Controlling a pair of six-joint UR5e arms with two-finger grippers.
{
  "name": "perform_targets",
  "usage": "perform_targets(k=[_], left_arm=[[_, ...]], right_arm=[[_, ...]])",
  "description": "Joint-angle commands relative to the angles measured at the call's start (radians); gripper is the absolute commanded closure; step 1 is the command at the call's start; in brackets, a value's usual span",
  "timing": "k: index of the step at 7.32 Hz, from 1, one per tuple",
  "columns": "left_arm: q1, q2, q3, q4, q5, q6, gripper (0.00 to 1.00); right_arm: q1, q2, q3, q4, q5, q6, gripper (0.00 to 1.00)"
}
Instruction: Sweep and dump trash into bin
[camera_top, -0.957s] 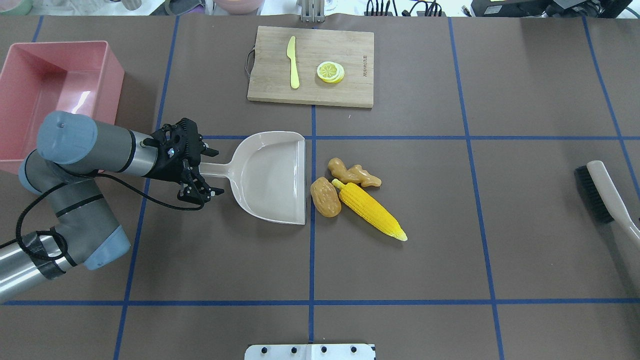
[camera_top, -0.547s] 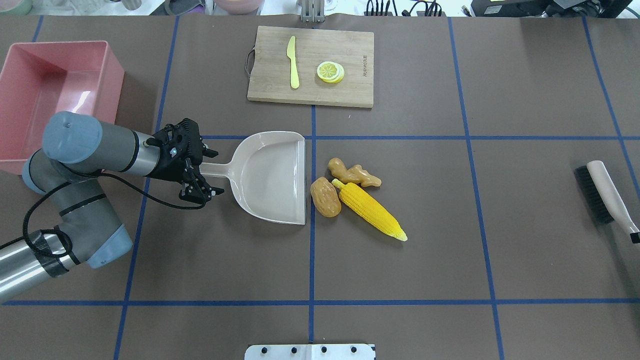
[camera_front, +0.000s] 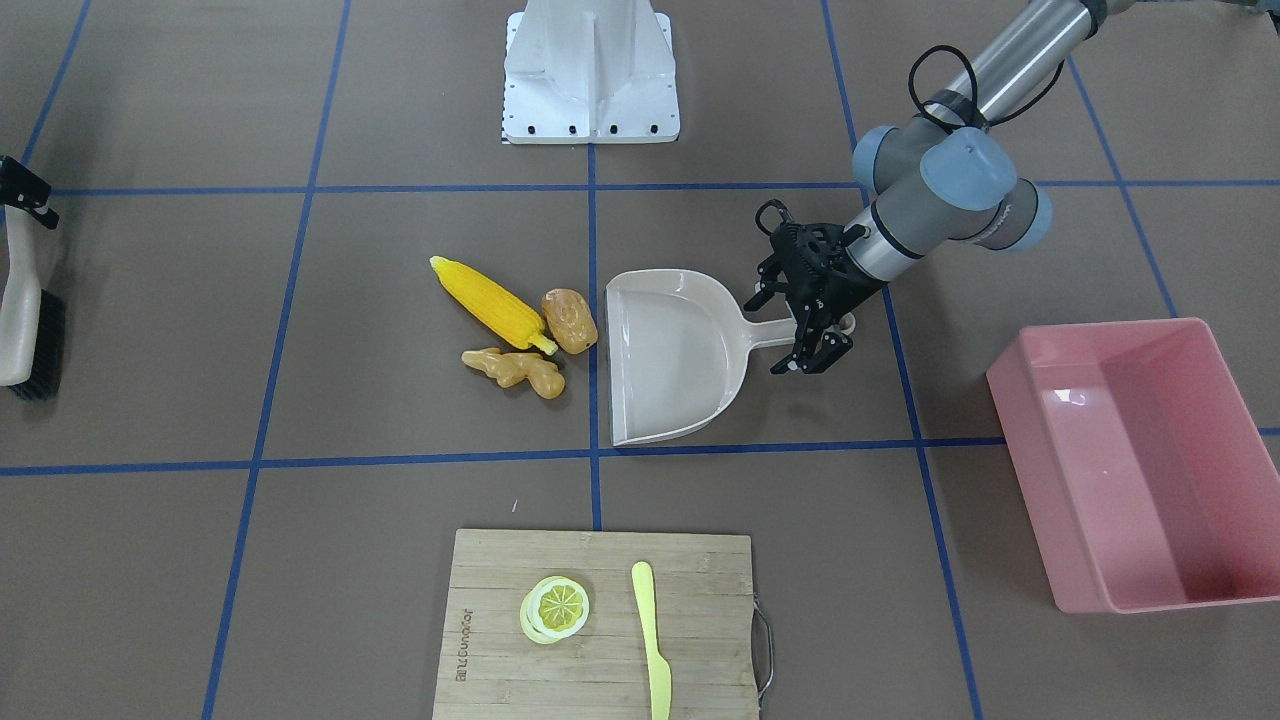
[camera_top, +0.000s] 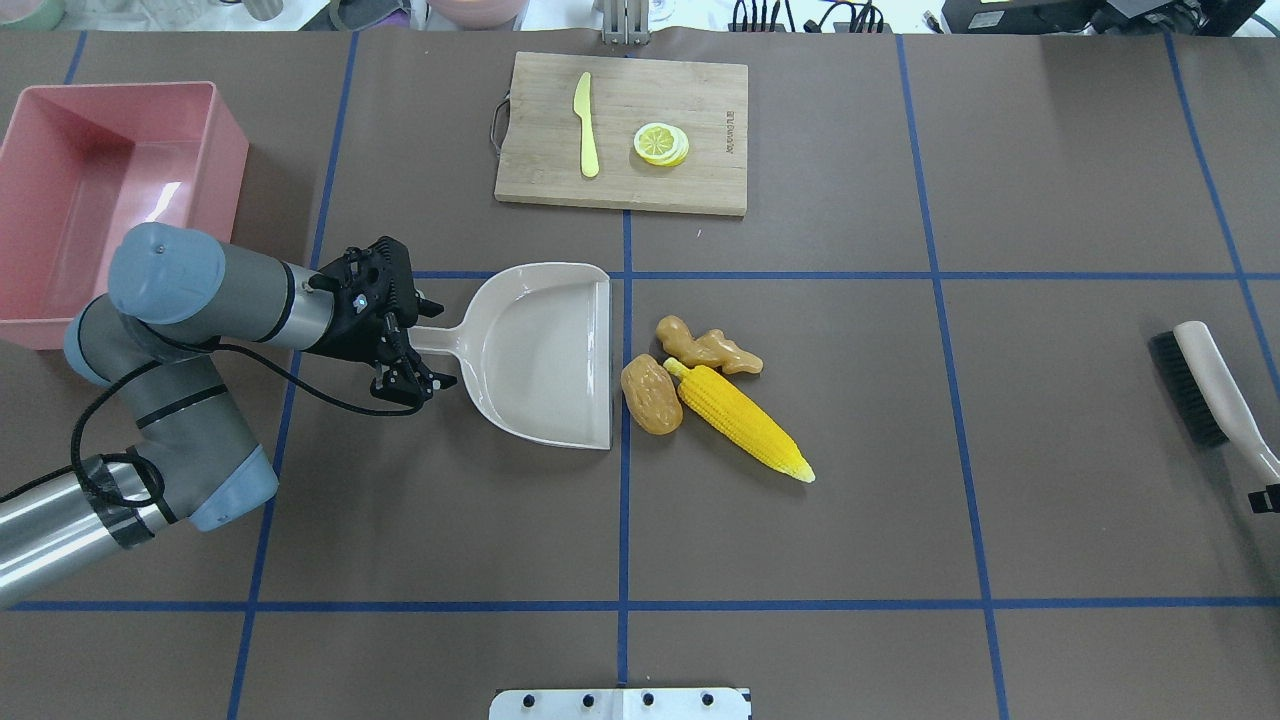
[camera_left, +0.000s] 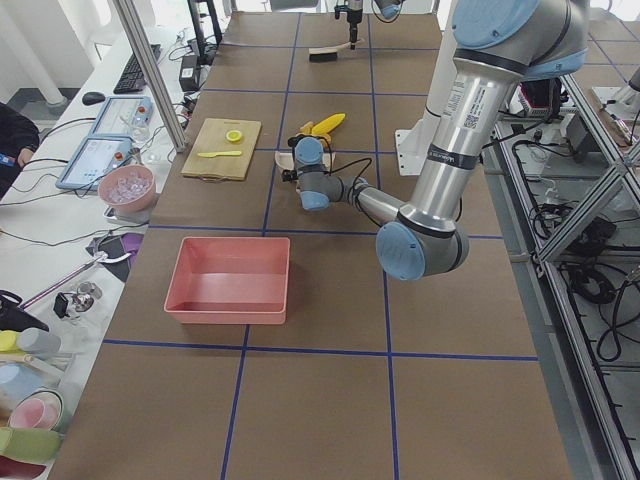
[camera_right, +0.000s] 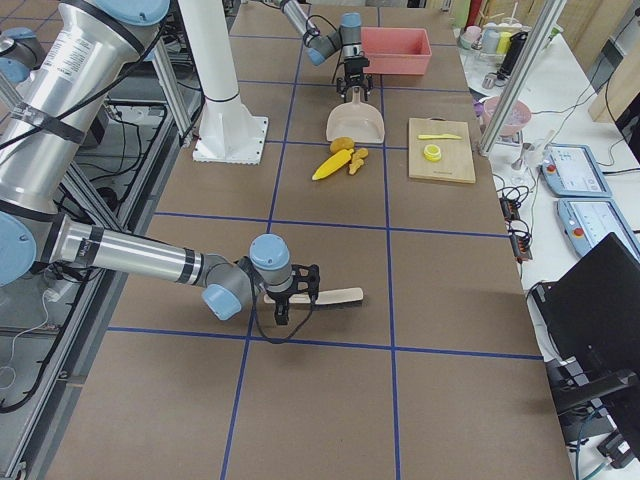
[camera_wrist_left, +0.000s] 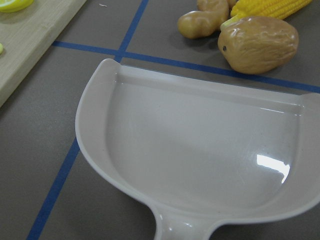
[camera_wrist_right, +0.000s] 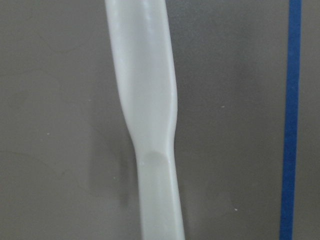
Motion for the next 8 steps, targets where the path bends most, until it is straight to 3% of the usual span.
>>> perform_targets(k=[1, 2, 3, 6, 7, 8], left_arm=[[0.002, -0.002, 0.004, -0.021, -0.003, 0.000, 0.06], [0.002, -0.002, 0.004, -0.031, -0.010, -0.002, 0.06], [0.002, 0.001, 0.004, -0.056, -0.011, -0.005, 0.06], [-0.002, 0.016, 0.004, -0.084, -0.023, -0.005, 0.06], [-0.004, 0.016, 0.004, -0.084, -0.034, -0.006, 0.03], [-0.002, 0.018, 0.004, -0.097, -0.034, -0.006, 0.03]], right_arm=[[-0.037, -0.018, 0.010, 0.001, -0.008, 0.005, 0.48], [-0.036, -0.019, 0.019, 0.001, -0.005, 0.003, 0.86], [-0.036, -0.025, 0.027, 0.000, -0.001, 0.003, 1.00], [-0.027, -0.032, 0.062, -0.005, 0.021, -0.007, 1.00], [-0.037, -0.027, 0.134, -0.051, 0.025, -0.007, 1.00], [-0.062, -0.018, 0.292, -0.232, 0.023, -0.004, 1.00]])
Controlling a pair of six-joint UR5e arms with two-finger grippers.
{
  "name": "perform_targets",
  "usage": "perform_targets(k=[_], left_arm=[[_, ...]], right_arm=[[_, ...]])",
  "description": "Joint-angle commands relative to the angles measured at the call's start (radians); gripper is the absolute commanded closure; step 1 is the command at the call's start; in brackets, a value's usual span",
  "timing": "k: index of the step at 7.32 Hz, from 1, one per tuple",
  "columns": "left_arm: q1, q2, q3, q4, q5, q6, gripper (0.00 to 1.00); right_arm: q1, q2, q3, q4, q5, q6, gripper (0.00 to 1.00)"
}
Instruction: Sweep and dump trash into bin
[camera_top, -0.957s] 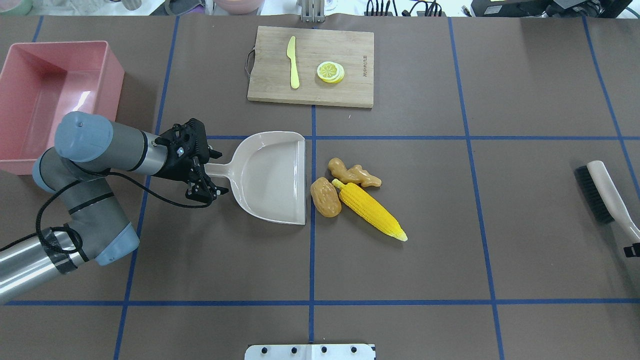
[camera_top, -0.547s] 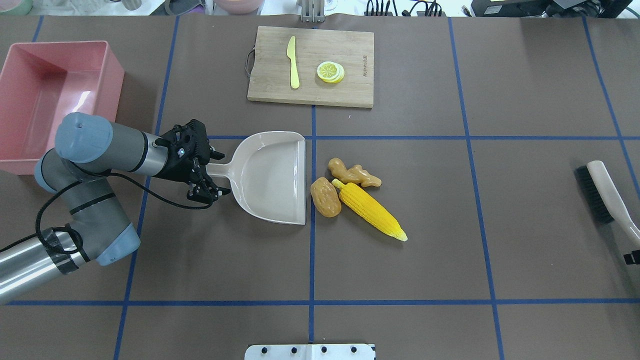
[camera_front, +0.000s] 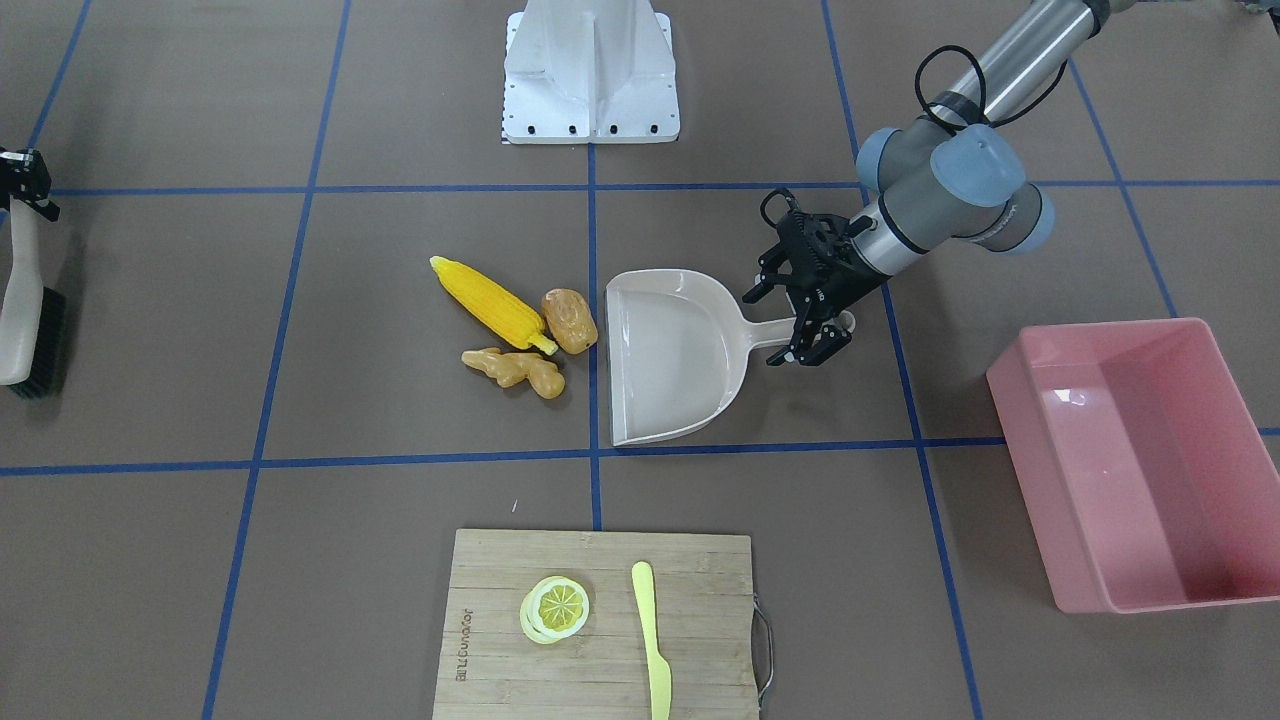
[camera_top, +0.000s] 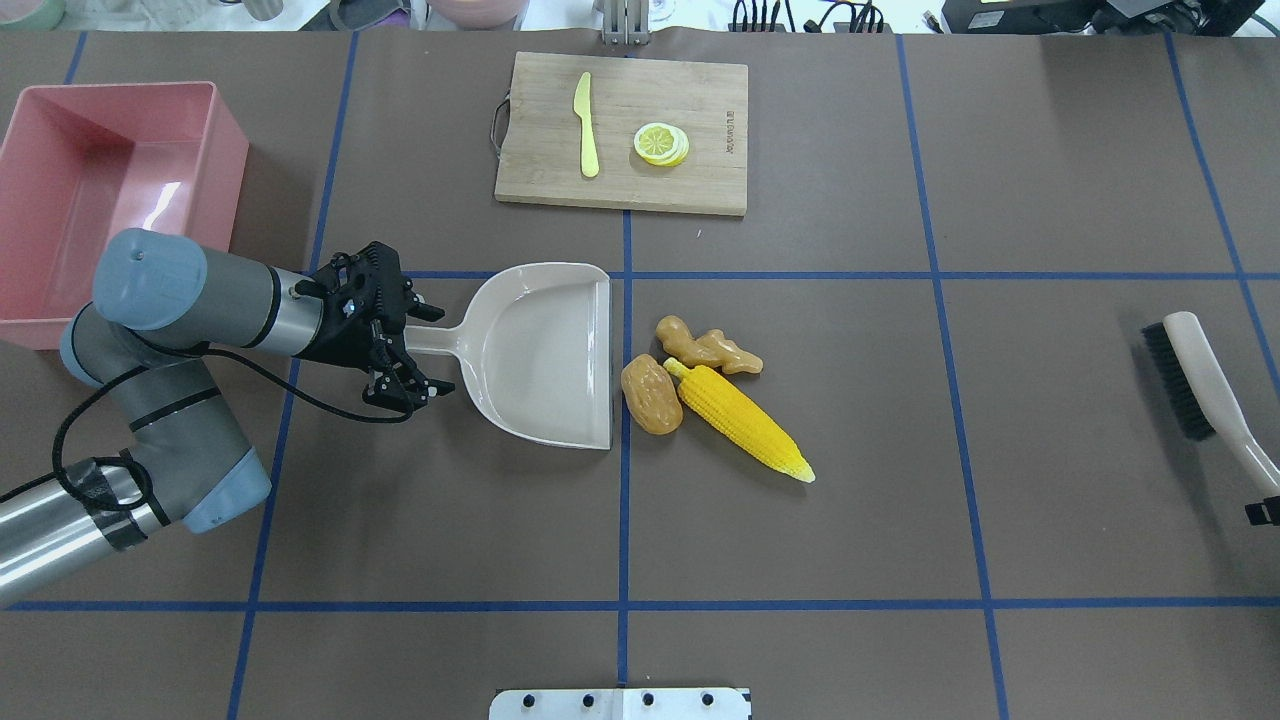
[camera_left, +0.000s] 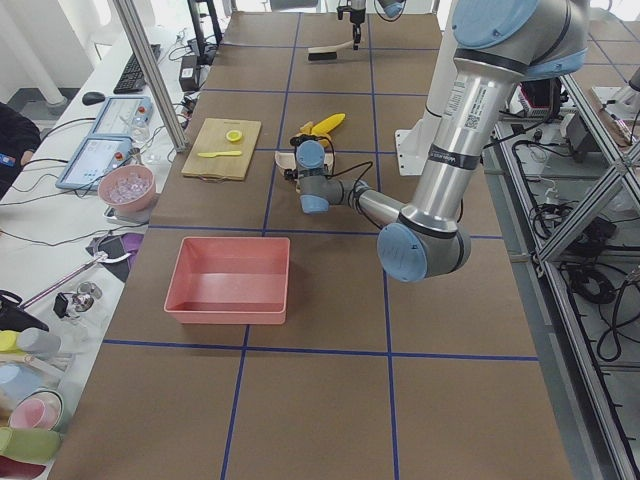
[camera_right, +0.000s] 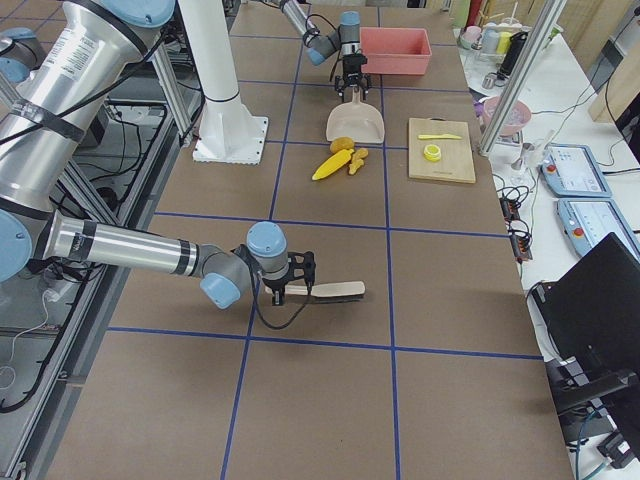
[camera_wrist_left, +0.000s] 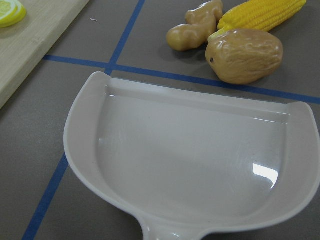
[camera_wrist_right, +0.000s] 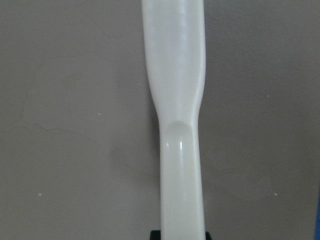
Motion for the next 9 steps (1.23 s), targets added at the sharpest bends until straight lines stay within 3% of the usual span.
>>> perform_targets(k=[1, 2, 5, 9], left_arm=[[0.000, 0.002, 0.000, -0.013, -0.005, -0.001, 0.03], [0.000, 0.004, 0.000, -0.015, -0.005, -0.001, 0.03], [0.002, 0.004, 0.034, -0.078, -0.007, -0.016, 0.03], [0.006, -0.012, 0.054, -0.096, -0.005, -0.036, 0.03]], right_arm=[[-0.032, 0.071, 0.272, -0.370, -0.013, 0.008, 1.00], [-0.043, 0.140, 0.299, -0.467, -0.014, 0.020, 1.00], [-0.213, 0.290, 0.301, -0.518, -0.059, 0.223, 1.00], [-0.399, 0.623, 0.300, -0.818, -0.148, 0.401, 1.00]])
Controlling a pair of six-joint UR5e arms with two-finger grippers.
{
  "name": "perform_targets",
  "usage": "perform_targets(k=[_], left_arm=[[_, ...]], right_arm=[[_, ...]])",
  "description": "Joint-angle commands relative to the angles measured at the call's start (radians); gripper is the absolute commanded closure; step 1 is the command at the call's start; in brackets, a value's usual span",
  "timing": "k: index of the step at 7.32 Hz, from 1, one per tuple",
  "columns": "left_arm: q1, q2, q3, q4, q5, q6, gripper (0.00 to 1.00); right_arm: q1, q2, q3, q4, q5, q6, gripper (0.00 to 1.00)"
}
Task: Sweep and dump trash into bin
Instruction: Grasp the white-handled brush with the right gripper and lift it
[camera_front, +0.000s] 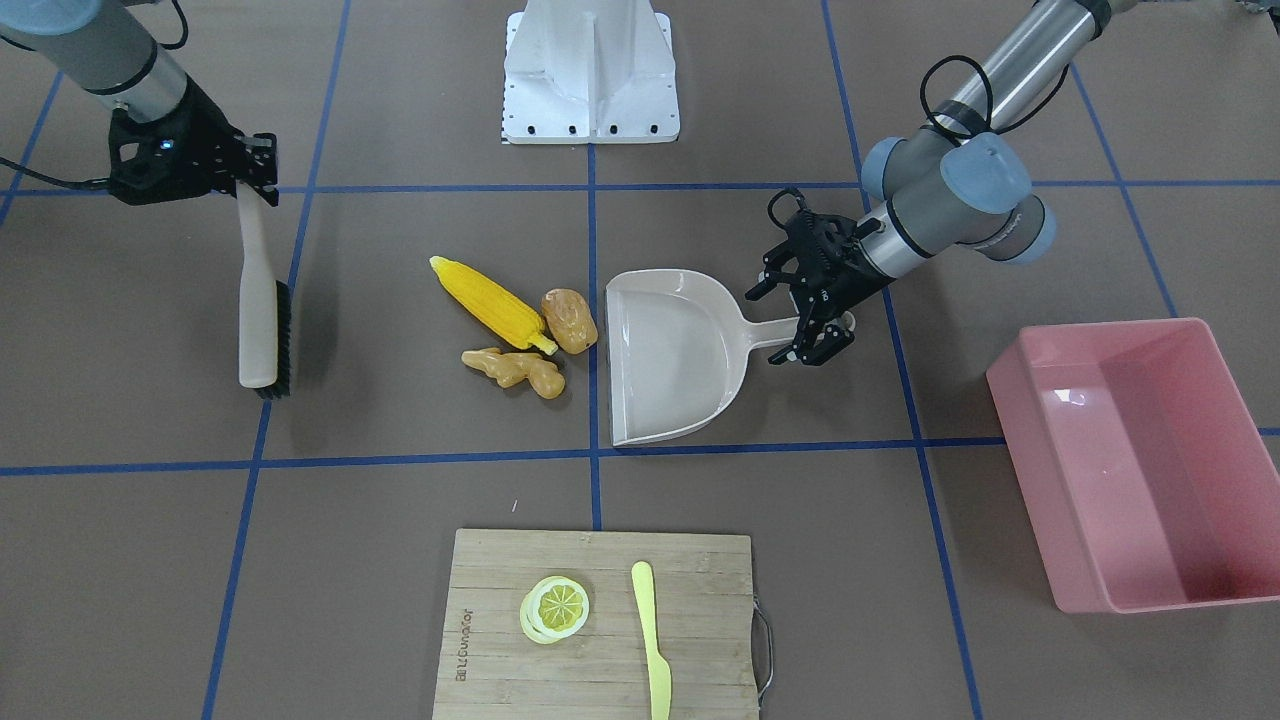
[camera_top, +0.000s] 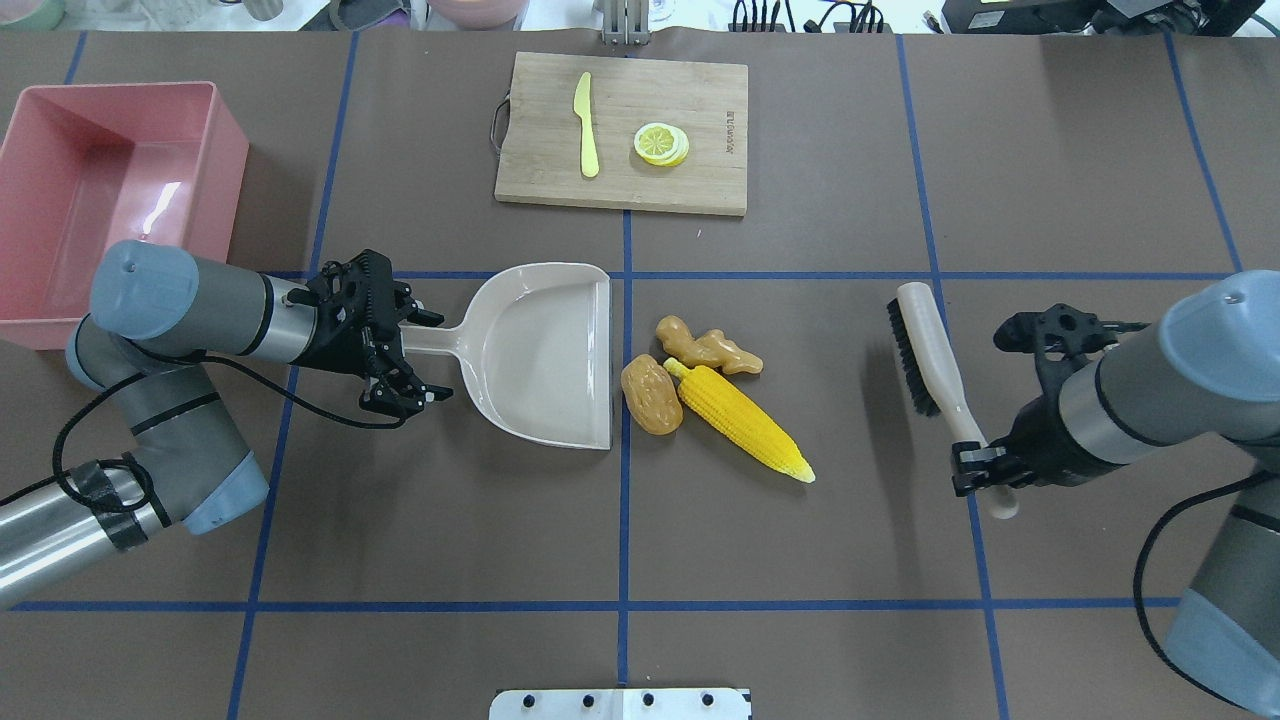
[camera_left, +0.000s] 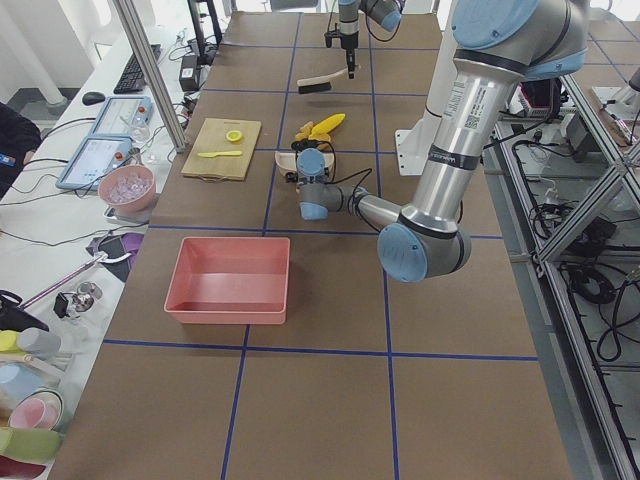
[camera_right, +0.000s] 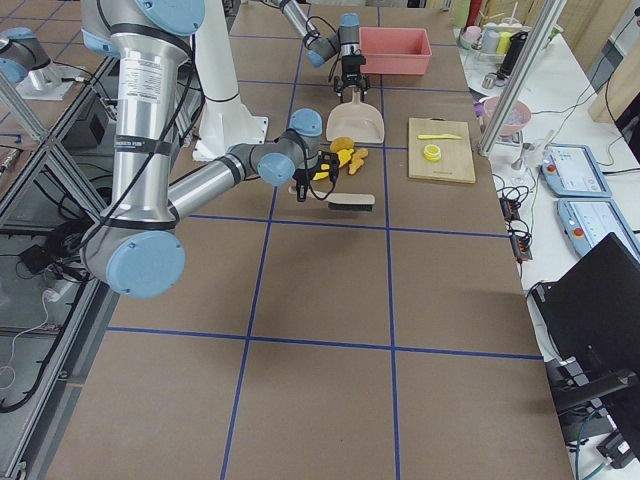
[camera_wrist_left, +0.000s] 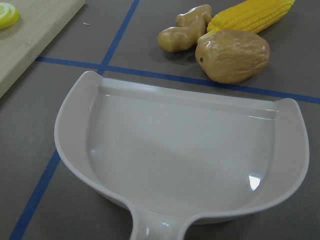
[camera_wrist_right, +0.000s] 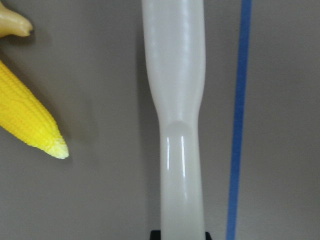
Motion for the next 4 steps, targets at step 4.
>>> perform_targets(k=[4], left_arm=[[0.008, -0.011, 0.012, -0.001, 0.002, -0.011, 0.03]], right_arm=[[-0.209, 0.127, -0.010, -0.113, -0.132, 0.145, 1.00]])
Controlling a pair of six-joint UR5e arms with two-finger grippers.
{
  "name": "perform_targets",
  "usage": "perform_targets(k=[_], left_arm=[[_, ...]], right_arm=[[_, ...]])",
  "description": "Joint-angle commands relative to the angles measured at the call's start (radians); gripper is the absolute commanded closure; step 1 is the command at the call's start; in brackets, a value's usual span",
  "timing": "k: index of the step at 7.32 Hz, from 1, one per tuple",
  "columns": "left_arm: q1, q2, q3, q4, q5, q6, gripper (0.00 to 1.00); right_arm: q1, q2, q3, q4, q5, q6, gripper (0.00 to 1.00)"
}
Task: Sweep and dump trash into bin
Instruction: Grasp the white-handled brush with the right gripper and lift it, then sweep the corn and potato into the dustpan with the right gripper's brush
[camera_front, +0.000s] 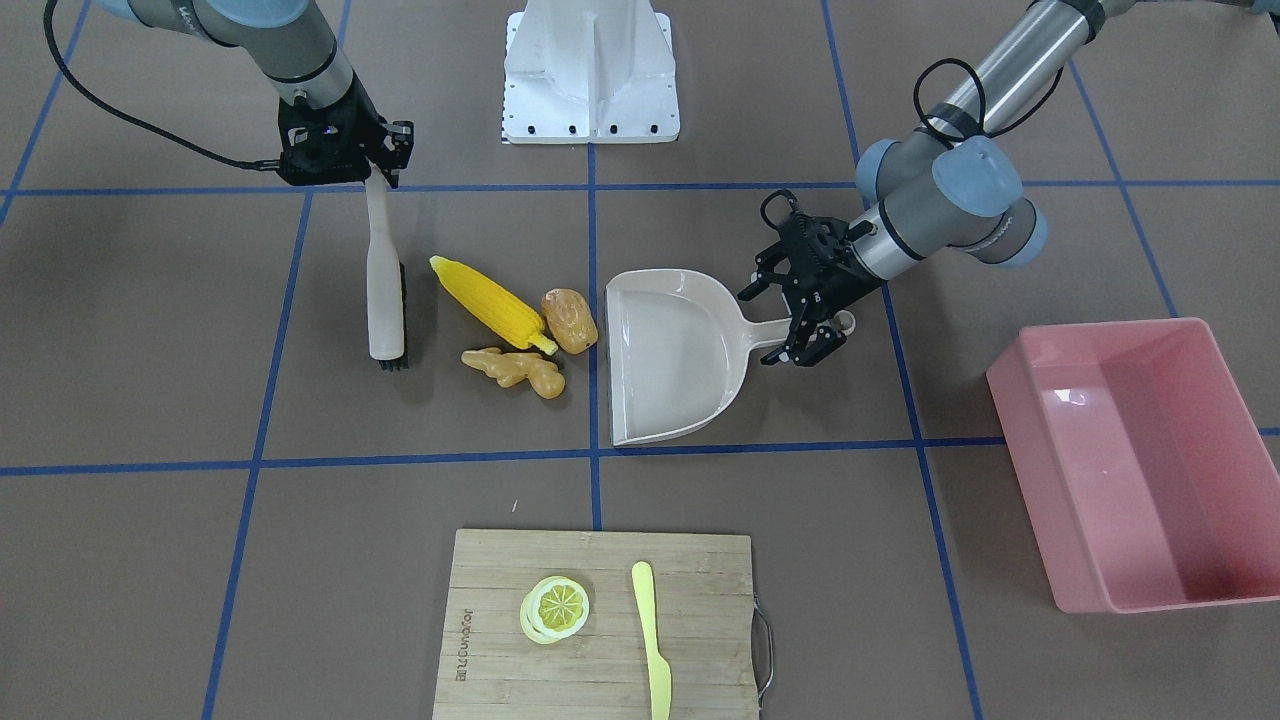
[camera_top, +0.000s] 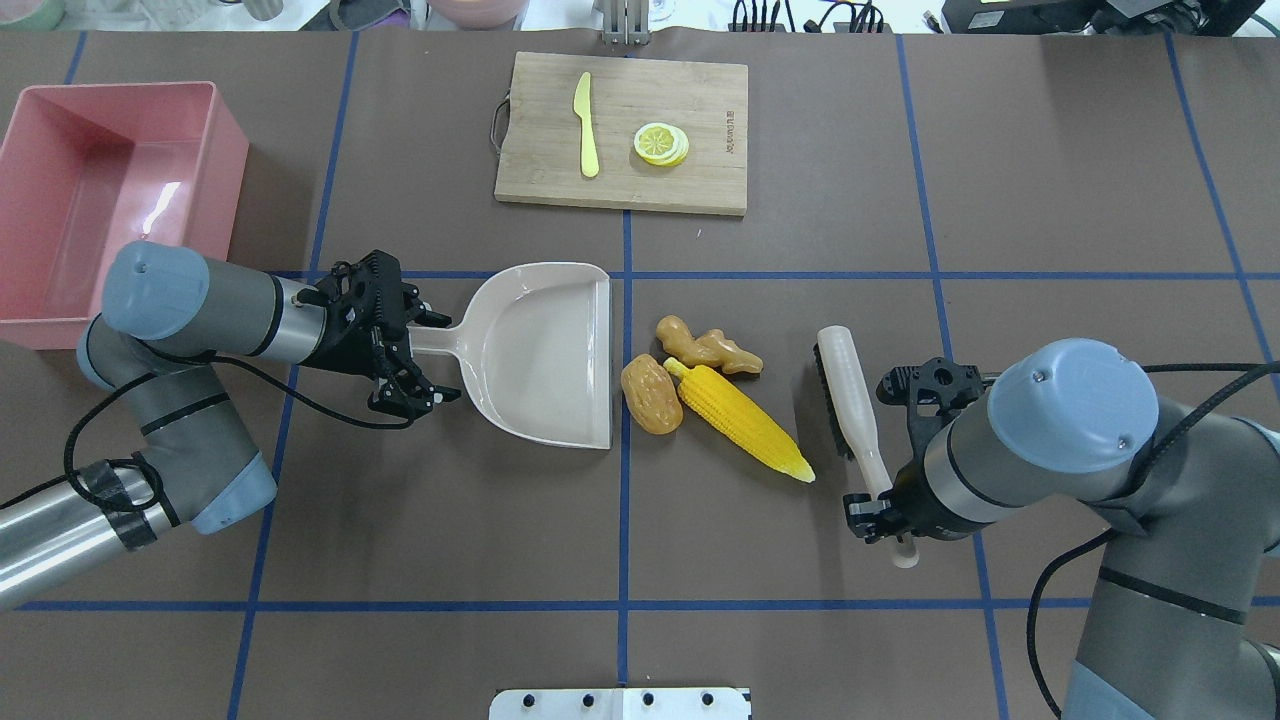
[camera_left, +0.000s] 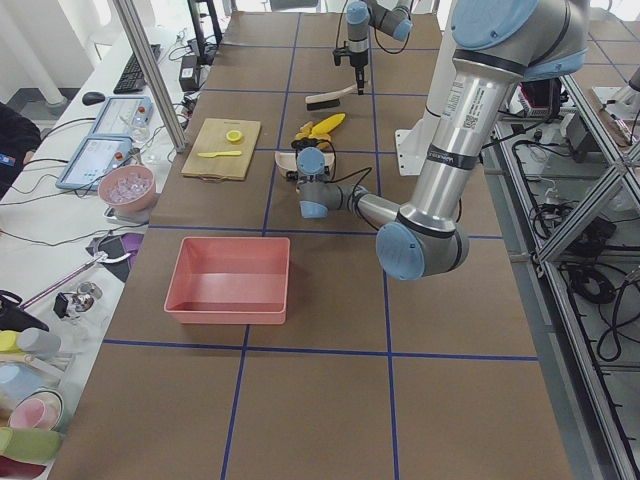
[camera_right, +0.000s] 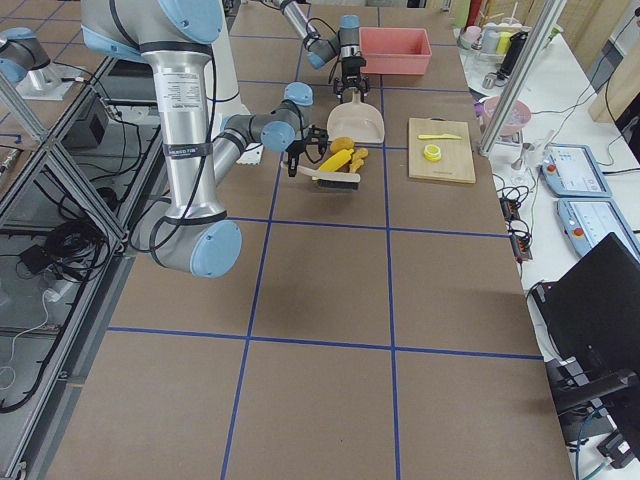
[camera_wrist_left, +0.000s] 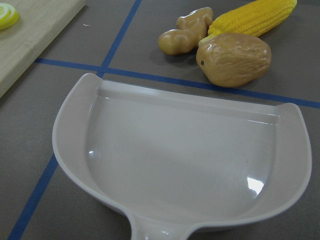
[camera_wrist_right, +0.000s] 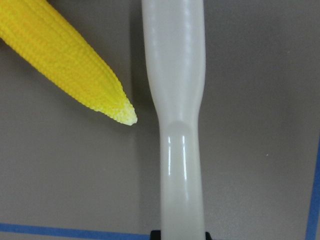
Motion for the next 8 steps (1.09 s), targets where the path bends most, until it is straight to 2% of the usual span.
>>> perform_targets(k=[1, 5, 8], left_arm=[[0.001, -0.002, 0.002, 0.000, 0.001, 0.000, 0.03], [0.003, -0.002, 0.002, 0.006, 0.004, -0.003, 0.03], [0.003, -0.002, 0.002, 0.006, 0.006, -0.003, 0.03]], right_arm=[[-0.091, 0.046, -0.015, -0.003, -0.031, 0.092, 1.00], [-0.114, 0.236, -0.165, -0.005, -0.045, 0.180, 1.00], [-0.114, 0.341, -0.250, -0.006, -0.045, 0.212, 1.00]])
